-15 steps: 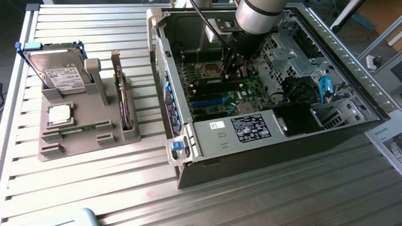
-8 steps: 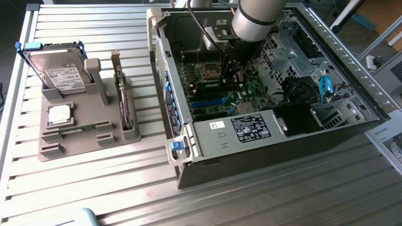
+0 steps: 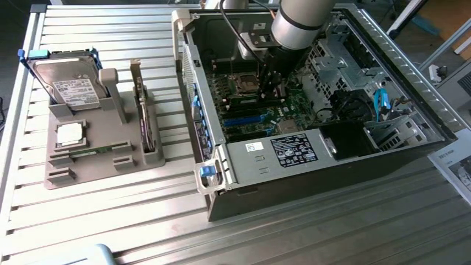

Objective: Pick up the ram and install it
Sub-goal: 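Insert the ram into the slot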

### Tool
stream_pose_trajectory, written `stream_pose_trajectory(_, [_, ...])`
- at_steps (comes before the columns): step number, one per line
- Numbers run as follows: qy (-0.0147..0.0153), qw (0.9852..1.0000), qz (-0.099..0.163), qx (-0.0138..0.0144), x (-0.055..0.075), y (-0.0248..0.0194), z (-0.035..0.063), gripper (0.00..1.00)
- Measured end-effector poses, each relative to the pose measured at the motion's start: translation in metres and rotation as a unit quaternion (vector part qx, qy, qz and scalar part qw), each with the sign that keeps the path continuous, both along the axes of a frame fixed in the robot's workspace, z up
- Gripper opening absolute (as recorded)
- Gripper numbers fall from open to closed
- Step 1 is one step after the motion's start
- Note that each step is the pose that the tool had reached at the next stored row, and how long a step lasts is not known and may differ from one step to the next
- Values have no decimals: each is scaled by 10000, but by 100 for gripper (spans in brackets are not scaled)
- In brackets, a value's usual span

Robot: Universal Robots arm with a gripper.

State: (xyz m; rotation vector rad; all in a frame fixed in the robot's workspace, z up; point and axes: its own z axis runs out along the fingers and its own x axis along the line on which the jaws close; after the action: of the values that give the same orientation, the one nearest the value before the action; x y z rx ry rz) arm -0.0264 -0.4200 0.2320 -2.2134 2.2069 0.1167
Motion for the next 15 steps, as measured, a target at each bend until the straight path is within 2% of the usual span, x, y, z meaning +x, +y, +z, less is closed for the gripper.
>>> stream_pose_trajectory(6, [0, 10000, 0, 14, 0, 8, -21, 14])
stream_pose_trajectory(15, [0, 10000, -5, 12, 0, 9, -51, 14])
